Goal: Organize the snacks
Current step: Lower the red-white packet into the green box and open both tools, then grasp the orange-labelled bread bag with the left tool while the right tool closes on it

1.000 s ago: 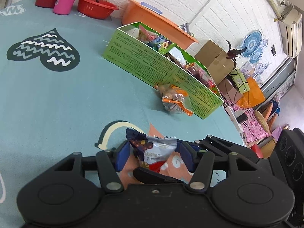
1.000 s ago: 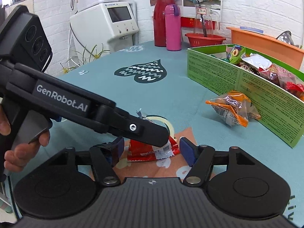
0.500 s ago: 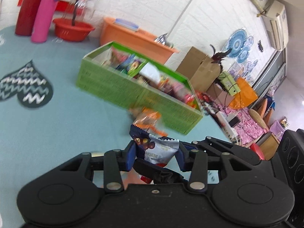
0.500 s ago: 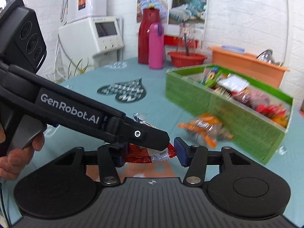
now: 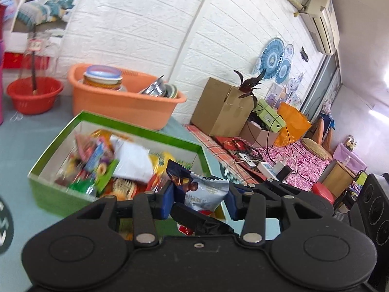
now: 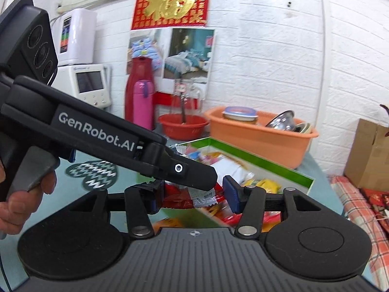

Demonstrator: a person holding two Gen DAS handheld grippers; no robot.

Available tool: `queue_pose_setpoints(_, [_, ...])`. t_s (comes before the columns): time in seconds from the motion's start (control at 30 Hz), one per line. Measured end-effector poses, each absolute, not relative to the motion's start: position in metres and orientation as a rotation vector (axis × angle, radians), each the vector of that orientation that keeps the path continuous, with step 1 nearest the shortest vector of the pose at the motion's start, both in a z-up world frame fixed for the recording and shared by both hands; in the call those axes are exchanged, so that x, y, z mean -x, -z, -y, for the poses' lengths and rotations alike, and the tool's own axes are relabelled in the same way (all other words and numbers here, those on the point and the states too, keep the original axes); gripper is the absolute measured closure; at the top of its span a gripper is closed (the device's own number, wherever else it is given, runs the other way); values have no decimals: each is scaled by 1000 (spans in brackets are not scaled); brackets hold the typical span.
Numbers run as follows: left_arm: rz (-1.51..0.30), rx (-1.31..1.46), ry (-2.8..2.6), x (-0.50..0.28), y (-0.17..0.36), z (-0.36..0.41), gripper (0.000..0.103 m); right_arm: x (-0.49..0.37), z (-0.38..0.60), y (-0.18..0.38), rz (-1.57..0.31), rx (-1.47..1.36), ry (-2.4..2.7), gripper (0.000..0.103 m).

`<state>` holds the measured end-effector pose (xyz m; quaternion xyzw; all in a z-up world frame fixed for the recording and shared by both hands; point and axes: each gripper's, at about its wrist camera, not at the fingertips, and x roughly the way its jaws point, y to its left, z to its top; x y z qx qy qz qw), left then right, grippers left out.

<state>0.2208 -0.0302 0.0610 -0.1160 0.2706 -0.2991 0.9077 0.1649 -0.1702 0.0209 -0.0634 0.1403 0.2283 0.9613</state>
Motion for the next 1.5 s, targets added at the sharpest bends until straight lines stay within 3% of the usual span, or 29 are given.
queue_pose_setpoints(0.43, [-593,236,660,-313,-45,75,32,-236,213,-10,-276,101,-363,16])
queue_pose_setpoints(0.47, [-591,224,627,-315,-42,76,23,-241,214,-6,-281,108,-353,15])
queue_pose_setpoints(0.5, [-588,209,588,-316,-38,76,0,-247,213,-1,-303,124,-338,10])
queue_pose_setpoints(0.57, [-576,209,531,-310,-32,70,0,-255,214,12,-355,151,-291,0])
queue_pose_setpoints(1.1, [-598,215,418,-236,-55,34,0,-191,215,-16,-333,75,-277,0])
queue_pose_setpoints(1.5, [-660,199,354,-189,-31,14,0,-136,193,-7,-428,112,-381,0])
